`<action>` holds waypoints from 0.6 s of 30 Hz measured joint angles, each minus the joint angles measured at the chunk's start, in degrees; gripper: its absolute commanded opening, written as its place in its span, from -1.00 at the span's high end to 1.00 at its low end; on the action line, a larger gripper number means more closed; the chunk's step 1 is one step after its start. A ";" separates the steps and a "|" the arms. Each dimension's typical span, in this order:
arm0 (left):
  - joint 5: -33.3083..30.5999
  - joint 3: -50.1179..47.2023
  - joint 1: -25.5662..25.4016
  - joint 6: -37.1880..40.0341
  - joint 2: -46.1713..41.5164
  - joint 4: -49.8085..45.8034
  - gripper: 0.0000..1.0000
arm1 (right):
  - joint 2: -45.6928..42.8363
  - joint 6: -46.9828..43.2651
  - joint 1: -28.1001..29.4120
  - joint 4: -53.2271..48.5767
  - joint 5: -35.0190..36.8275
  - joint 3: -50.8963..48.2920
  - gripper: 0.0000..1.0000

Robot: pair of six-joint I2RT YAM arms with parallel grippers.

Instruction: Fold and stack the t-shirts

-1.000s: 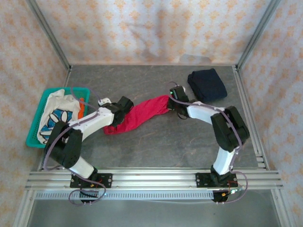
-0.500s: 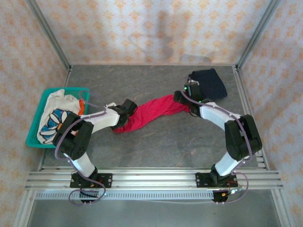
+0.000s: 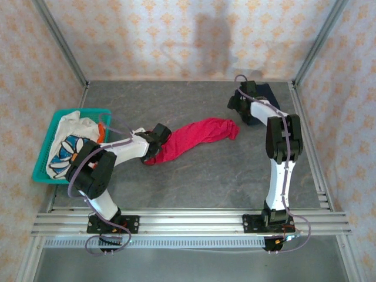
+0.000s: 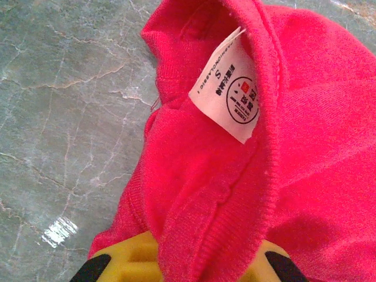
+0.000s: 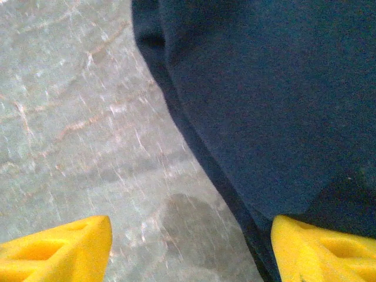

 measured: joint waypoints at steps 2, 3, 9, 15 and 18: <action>-0.22 0.02 -0.11 0.00 0.00 -0.09 0.99 | 2.32 1.42 -1.16 -1.51 -1.16 4.00 -0.41; -0.28 0.02 -0.11 0.00 0.00 -0.11 0.99 | 3.32 2.25 -1.84 -1.79 -1.60 5.46 -0.43; -0.55 0.02 -0.11 0.04 0.00 -0.48 0.98 | 6.78 6.27 -6.60 -2.64 -4.15 11.37 -0.48; -0.57 0.07 -0.11 0.07 0.00 -0.55 0.97 | 9.51 6.14 -9.20 -7.13 -3.72 17.42 -0.54; -0.59 0.07 -0.11 0.33 0.00 -0.57 0.97 | 11.06 5.20 -9.42 -8.66 -4.04 20.33 -0.65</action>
